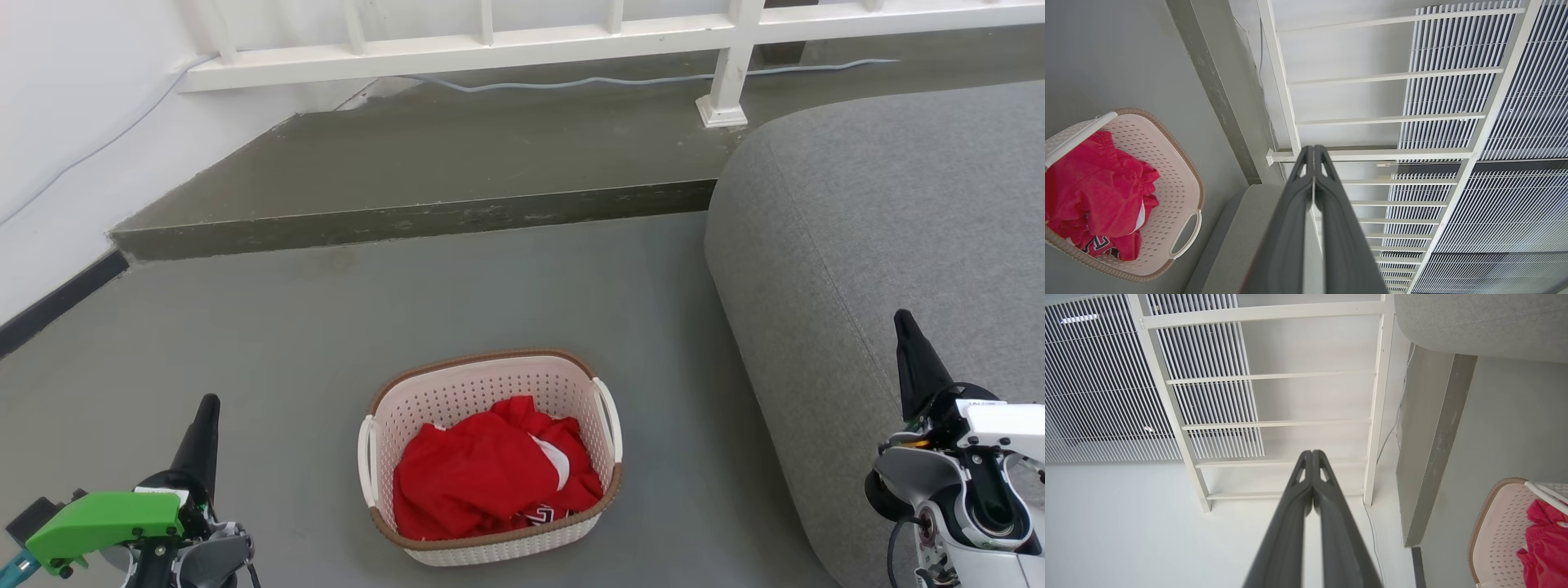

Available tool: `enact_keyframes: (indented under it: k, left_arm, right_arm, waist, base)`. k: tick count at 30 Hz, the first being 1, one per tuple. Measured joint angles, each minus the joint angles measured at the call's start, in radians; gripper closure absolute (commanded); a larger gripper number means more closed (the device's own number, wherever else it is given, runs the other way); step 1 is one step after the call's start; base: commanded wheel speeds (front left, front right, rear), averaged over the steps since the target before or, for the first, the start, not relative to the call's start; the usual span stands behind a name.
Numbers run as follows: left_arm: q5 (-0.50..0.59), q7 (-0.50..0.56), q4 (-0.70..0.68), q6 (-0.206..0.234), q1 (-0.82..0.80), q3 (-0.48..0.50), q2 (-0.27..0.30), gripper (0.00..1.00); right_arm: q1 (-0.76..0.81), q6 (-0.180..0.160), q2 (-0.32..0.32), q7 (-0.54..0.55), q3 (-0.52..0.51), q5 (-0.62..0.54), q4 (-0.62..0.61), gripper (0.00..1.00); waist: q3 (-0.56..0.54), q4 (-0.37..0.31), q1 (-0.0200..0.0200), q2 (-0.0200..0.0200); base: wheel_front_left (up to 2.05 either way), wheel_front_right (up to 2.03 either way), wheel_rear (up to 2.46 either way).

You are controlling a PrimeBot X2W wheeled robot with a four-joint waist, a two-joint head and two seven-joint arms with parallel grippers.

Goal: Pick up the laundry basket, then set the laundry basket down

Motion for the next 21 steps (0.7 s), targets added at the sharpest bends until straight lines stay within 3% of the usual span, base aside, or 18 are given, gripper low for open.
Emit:
enact_keyframes:
  k: [21]
  left_arm:
    - [0.000,0.000,0.000,0.000,0.000,0.000,0.000,1.00]
  right_arm:
    - [0.000,0.001,0.000,0.000,0.000,0.000,0.000,1.00]
  waist:
    - [0.000,0.000,0.0001,0.0000]
  base:
    - [0.00,0.00,0.00]
